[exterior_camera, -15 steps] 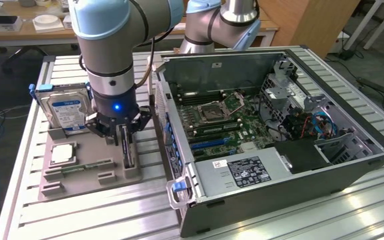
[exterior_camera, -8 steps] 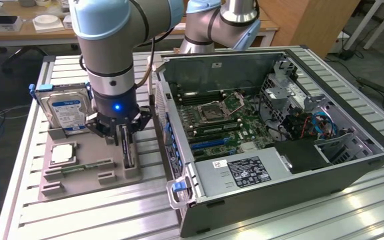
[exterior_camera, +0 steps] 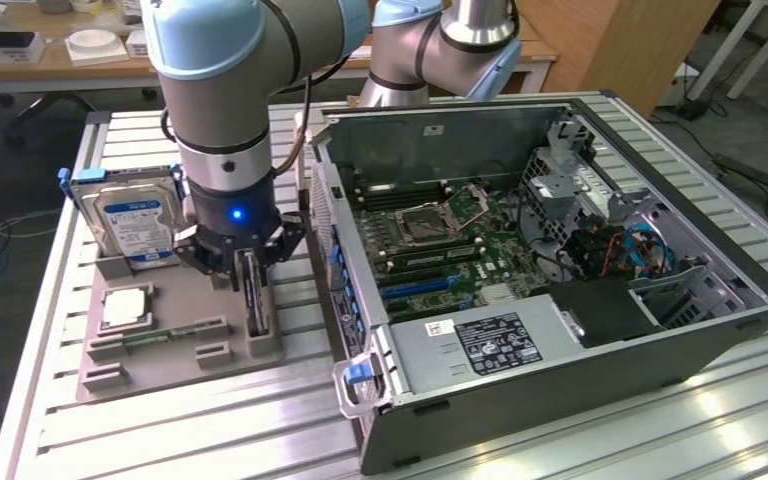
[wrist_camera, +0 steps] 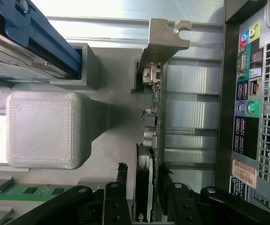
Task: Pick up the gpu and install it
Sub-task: 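Pick up the gpu and move the gpu toward the slot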
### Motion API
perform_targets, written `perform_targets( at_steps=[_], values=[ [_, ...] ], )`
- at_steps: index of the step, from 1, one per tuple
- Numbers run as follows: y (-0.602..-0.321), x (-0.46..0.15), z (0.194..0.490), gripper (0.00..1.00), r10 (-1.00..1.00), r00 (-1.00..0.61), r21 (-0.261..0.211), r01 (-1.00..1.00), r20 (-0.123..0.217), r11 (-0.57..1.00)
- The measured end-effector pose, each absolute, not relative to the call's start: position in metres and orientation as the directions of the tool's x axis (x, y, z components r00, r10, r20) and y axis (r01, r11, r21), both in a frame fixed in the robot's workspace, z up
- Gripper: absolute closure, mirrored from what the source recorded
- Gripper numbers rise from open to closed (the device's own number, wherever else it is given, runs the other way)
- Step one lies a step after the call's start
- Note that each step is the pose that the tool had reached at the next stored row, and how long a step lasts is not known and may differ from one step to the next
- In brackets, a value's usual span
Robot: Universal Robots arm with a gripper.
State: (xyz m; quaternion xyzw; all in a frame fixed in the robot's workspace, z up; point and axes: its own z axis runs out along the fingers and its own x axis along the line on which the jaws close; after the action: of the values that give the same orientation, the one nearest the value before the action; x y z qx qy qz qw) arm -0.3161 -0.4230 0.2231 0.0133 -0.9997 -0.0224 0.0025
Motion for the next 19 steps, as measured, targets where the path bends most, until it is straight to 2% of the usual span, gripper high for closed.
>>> perform_targets(
  at_steps=[19],
  values=[
    [-0.423,-0.3157,0.2229,0.63,-0.027,-1.0,0.045,-0.026,0.004,0.999]
  ],
)
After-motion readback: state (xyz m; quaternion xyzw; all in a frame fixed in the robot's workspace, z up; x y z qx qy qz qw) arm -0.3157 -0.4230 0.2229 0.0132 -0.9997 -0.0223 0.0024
